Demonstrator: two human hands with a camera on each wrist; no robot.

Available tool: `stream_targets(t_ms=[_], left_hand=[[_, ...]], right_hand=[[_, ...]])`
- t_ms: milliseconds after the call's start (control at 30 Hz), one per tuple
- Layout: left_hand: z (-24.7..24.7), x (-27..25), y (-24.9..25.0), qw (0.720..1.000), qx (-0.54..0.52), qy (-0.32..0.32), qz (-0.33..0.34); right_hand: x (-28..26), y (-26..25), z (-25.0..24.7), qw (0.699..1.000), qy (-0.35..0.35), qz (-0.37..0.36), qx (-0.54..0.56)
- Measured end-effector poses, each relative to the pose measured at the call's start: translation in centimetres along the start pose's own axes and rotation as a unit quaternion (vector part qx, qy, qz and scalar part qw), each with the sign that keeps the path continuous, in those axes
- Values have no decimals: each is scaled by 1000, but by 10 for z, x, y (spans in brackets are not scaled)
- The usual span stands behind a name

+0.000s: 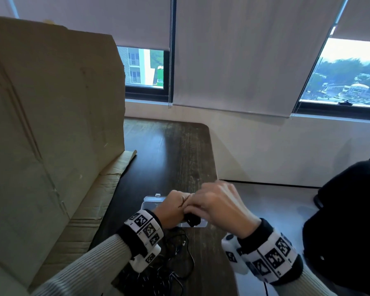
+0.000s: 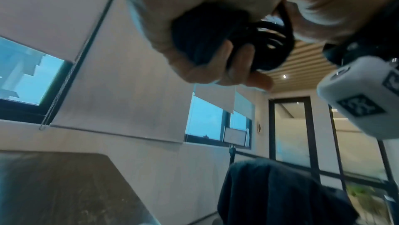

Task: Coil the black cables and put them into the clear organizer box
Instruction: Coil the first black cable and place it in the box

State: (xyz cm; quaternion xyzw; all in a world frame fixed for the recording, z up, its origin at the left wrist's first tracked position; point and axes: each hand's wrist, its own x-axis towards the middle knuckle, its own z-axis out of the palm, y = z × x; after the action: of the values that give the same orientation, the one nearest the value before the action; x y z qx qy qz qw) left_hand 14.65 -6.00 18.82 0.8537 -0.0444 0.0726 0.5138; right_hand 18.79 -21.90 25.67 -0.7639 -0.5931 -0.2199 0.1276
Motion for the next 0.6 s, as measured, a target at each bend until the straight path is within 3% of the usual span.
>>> stream_targets(t_ms=[67,133,200,333,433,600], left_hand=[[3,-3,6,997,-74,2,-8],[4,-6,17,989,-146,5,8],[3,-8,27,973,-229,3,18],[-5,-5,31,957,-291,-9,4],[-11,-2,28,943,-331,-21,-26],[-12,-4,28,987,-154,17,47]], right_hand=[[2,14,-5,987,45,61,143],[3,25,-3,937,62,120,322],[2,32,7,893,75,149,419],[-5,43,31,878,69,171,443],[-10,46,41,888,74,180,416],[-16,45,39,874,124,207,422]])
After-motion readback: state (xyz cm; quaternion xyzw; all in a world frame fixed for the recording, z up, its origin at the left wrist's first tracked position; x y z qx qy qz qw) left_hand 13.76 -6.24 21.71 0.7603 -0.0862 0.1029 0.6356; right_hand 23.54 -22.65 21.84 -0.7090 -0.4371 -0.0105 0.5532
